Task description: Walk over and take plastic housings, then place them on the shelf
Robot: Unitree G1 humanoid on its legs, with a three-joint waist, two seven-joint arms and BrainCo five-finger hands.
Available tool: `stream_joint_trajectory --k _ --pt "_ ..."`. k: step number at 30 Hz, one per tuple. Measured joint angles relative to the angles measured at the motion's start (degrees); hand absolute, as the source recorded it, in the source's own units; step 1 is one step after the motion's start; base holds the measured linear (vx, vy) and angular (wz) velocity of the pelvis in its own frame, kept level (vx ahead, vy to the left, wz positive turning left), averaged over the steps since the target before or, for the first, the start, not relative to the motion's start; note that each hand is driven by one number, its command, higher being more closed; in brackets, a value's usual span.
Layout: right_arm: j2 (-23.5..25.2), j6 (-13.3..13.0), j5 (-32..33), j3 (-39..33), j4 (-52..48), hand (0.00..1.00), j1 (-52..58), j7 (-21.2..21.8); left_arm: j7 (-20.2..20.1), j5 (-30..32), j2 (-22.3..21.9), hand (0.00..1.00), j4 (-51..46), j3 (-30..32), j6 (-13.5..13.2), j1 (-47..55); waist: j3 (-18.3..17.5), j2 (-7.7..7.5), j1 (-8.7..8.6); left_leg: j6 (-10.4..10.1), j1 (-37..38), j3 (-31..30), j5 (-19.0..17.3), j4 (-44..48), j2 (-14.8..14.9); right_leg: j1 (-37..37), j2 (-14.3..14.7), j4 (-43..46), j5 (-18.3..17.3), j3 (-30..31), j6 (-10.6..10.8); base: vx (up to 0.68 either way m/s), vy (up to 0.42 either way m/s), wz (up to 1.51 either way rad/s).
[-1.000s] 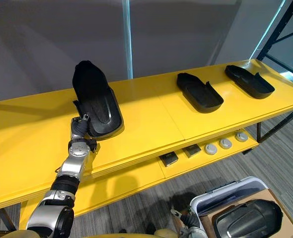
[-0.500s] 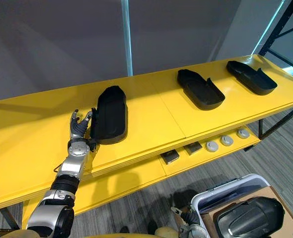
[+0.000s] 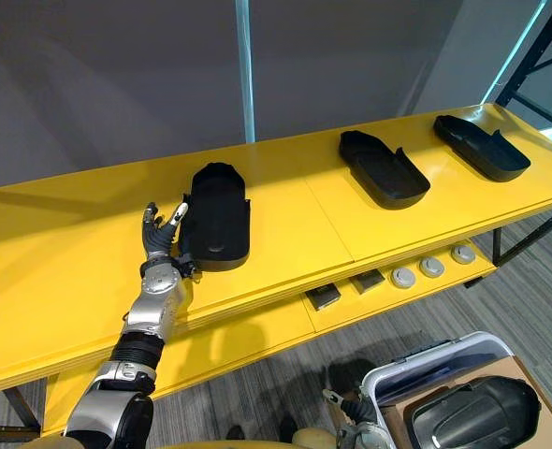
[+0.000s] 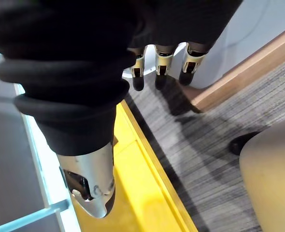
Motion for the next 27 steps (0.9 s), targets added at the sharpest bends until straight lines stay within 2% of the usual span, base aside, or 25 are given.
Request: stream_joint_trajectory --k 5,8,10,14,17,18,19,22,27 --pt "0.23 0.33 -0.01 -1.16 -0.48 0.00 0.40 -0.17 -0.67 0.27 -2.46 0.00 -4.64 -3.67 -0.12 1.36 0.00 0.03 0.18 -0.35 -0.05 -0.22 -0.24 -0.05 0.00 -0.17 -0.07 0.57 -0.59 -0.13 0.34 0.00 0.006 0.03" --pt "0.24 0.33 -0.01 -1.20 -0.84 0.00 0.60 -0.18 -0.45 3.37 -3.36 0.00 -7.71 -4.78 -0.15 1.49 -0.01 0.05 0.18 -0.30 -0.17 -0.22 -0.22 0.37 -0.01 -0.52 -0.07 1.35 -0.99 -0.08 0.23 0.00 0.000 0.00" --pt "0.26 0.33 0.00 -1.36 -0.96 0.00 0.69 -0.18 -0.21 6.71 -3.56 0.00 -10.50 -6.06 -0.12 1.51 -0.02 0.07 0.26 -0.13 -0.44 -0.25 -0.13 0.69 -0.01 -0.72 -0.06 1.47 -1.03 -0.08 0.20 0.00 0.000 0.00" --pt "0.49 -0.06 0.01 -2.25 -0.92 0.00 0.79 -0.18 0.17 17.75 -3.65 0.00 -20.59 -10.18 -0.36 3.64 -0.07 0.26 0.37 -0.09 -0.35 -0.31 -0.17 0.85 0.04 -0.81 -0.03 2.06 -1.30 -0.11 -0.01 0.00 0.000 0.00" --pt "0.50 -1.09 0.01 -2.33 -0.94 0.00 1.15 -0.18 -0.46 24.60 -3.72 0.00 -26.41 -13.97 -1.56 8.57 -0.16 0.51 0.60 -0.24 -0.51 -0.29 -0.85 1.62 0.04 -0.78 -0.02 2.36 -1.42 -0.01 -0.06 0.00 0.000 0.00" --pt "0.51 -1.27 0.01 -2.53 -0.96 0.00 1.37 -0.16 -0.69 26.00 -3.69 1.00 -27.39 -15.33 -1.69 10.17 -0.23 0.61 0.81 -0.44 -0.51 -0.30 -1.13 1.75 0.04 -0.73 -0.01 2.37 -1.42 0.02 -0.06 0.00 0.000 0.00" --pt "0.50 -1.45 0.01 -2.81 -0.96 0.00 1.79 -0.14 -0.89 27.72 -3.67 1.00 -27.92 -17.42 -2.24 12.54 -0.41 0.90 1.60 -0.54 -0.64 -0.32 -1.28 1.73 0.06 -0.66 0.00 2.37 -1.42 0.02 -0.06 -0.03 0.003 0.00" --pt "-0.06 -1.99 -0.01 -2.69 -0.76 0.00 2.03 -0.11 -3.36 31.35 -3.31 1.00 -29.27 -21.81 -3.26 18.32 -0.86 1.63 1.88 -0.25 -0.93 -0.40 -1.51 1.59 0.05 -0.67 -0.06 2.35 -1.57 -0.18 0.16 -0.02 0.008 0.05" --pt "-0.11 -2.29 -0.01 -1.52 -0.39 0.00 1.92 -0.12 -8.32 33.49 -1.12 1.00 -29.81 -27.04 -5.93 23.91 -1.00 1.60 2.04 -0.55 -1.41 -0.54 -1.26 1.66 0.09 -0.99 -0.09 2.19 -1.56 -0.65 0.23 0.00 0.002 0.02"
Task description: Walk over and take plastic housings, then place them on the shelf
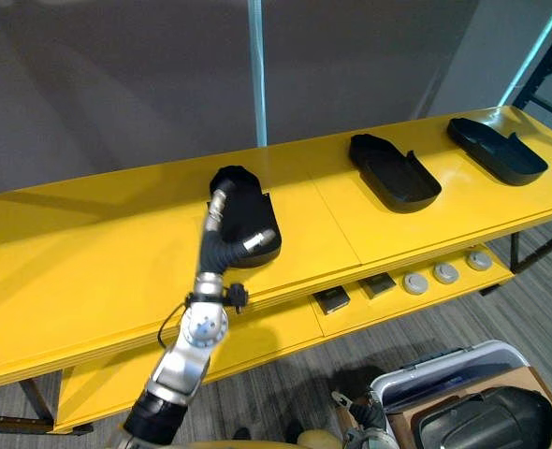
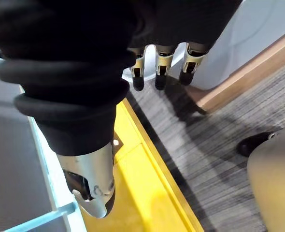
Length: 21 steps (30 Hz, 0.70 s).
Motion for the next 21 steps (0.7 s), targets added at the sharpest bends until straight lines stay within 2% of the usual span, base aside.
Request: stream_joint_trajectory --k 5,11,14,21 --pt "-0.03 0.08 -0.28 1.17 1.77 0.00 -0.30 0.06 -3.68 0.40 0.87 1.00 6.10 -1.09 -0.55 1.10 -1.87 -0.39 0.20 0.28 -0.07 -0.03 0.27 -0.06 0.01 0.33 -0.04 -1.13 0.22 -0.35 0.16 0.04 0.007 0.03" --pt "0.00 0.16 -0.43 2.42 1.87 0.00 -0.41 0.01 -3.55 1.94 0.91 1.00 12.93 -0.35 0.13 0.46 -2.09 -0.66 0.24 0.28 -0.03 0.02 0.28 -0.15 0.00 0.98 -0.05 -2.47 0.62 -0.34 0.20 0.02 0.003 0.00" --pt "0.01 0.38 -0.50 2.63 2.48 0.00 -1.05 -0.02 -3.36 2.59 0.93 1.00 15.28 1.56 0.99 0.12 -2.10 -0.79 -0.36 0.29 -0.21 0.13 0.29 -0.16 0.02 0.93 -0.02 -3.27 0.99 -0.23 0.17 0.03 0.003 -0.03" --pt "-0.01 1.27 -1.19 2.13 4.01 0.00 -2.26 -0.06 -1.90 2.54 1.37 1.00 18.78 6.21 2.37 -4.92 -2.08 -1.01 -0.55 0.26 -0.19 0.63 0.32 -0.94 0.12 0.84 0.14 -4.19 1.35 0.40 0.21 0.01 0.008 -0.03"
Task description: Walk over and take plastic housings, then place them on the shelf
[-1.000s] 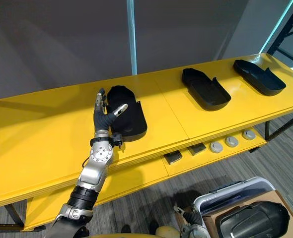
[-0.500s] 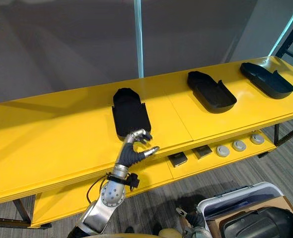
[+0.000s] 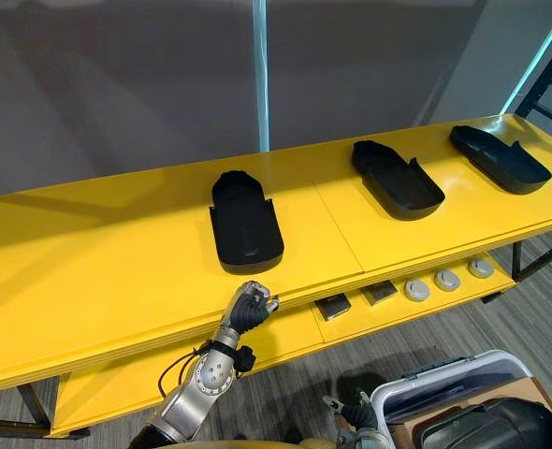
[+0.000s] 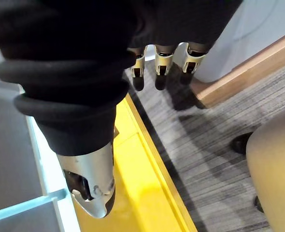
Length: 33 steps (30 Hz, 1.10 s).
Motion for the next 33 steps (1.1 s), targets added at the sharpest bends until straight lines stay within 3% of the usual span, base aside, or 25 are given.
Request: stream_joint_trajectory --k 6,11,27,30,33 --pt "0.02 0.17 -0.53 -0.36 0.03 0.00 -0.23 -0.01 1.62 -0.06 0.65 1.00 2.50 3.87 1.03 -4.29 0.10 -0.16 -0.08 0.00 -0.42 0.65 0.00 -0.35 0.01 -0.77 0.04 -0.15 0.03 0.68 0.02 0.02 0.017 -0.07" --pt "0.06 0.26 -1.00 -0.62 0.03 0.00 -0.65 -0.01 2.47 -0.19 1.12 1.00 4.31 6.51 2.33 -6.87 0.15 -0.23 -1.32 0.00 -0.44 0.95 -0.01 -0.43 0.00 -0.93 0.05 -0.18 0.05 0.96 0.04 0.01 0.012 -0.03" --pt "-0.03 0.34 -1.00 -1.78 0.06 0.00 -1.36 0.02 3.61 -3.00 1.80 1.00 5.22 8.19 3.27 -10.41 1.74 -0.07 -1.55 0.01 -0.31 1.23 0.00 -0.78 0.00 -0.85 0.13 -1.01 0.79 1.61 -0.08 0.00 0.008 -0.02" --pt "-0.06 0.21 -0.98 -1.87 0.07 0.00 -1.42 -0.01 3.58 -4.67 1.76 1.00 -3.49 8.02 3.04 -6.99 1.87 0.12 -1.47 0.03 -0.36 1.09 -0.02 -0.74 -0.05 -0.87 0.10 -0.92 0.71 1.58 -0.03 0.01 0.005 0.02" --pt "-0.24 0.05 -0.94 -2.84 0.25 0.00 -1.48 -0.06 3.65 -7.24 1.84 1.00 -18.09 8.31 -0.47 -4.07 2.42 0.76 -1.19 0.05 -0.62 -0.25 -0.05 -0.27 -0.32 -0.96 -0.16 0.24 -0.14 0.62 0.37 0.01 0.012 0.19"
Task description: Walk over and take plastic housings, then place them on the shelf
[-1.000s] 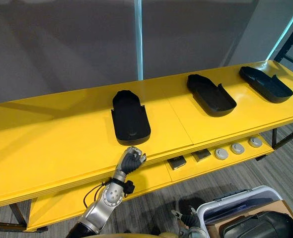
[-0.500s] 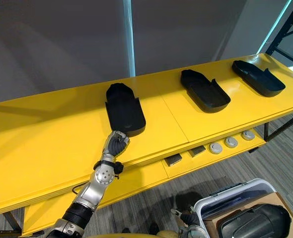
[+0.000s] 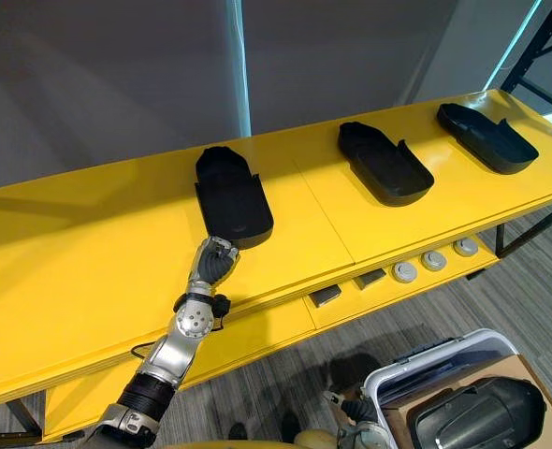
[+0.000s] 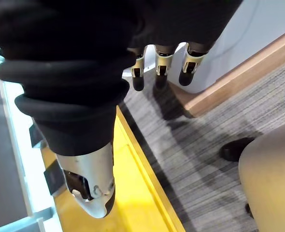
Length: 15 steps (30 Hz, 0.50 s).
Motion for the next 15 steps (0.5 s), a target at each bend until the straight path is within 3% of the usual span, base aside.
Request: stream_joint_trajectory --k 5,11,15 --pt "-0.70 -0.07 -0.01 0.02 0.34 0.00 -0.03 0.00 1.30 -6.09 -0.38 1.00 -12.68 4.71 -4.38 5.49 0.26 0.40 1.33 0.04 0.77 -1.57 -0.05 0.27 -0.14 0.14 -0.11 2.63 -1.83 -1.06 -0.42 0.00 0.005 0.17" --pt "-1.31 -0.04 0.00 -0.55 2.02 0.00 -0.07 0.01 8.38 -15.72 -1.56 1.00 -18.09 24.64 -8.27 12.43 0.35 0.16 3.75 -0.02 0.97 -5.35 -0.06 0.49 -0.11 1.04 -0.29 5.13 -4.08 -4.94 -1.16 -0.01 -0.016 0.34" --pt "-0.89 0.14 -0.08 -0.42 1.19 0.00 0.92 -0.68 13.68 -21.71 -3.09 1.00 -18.05 36.69 -9.22 17.77 0.47 -0.25 6.18 -0.15 0.74 -6.83 -0.51 1.81 -0.02 2.16 -0.55 5.16 -4.56 -7.45 -1.49 0.01 -0.018 0.30"
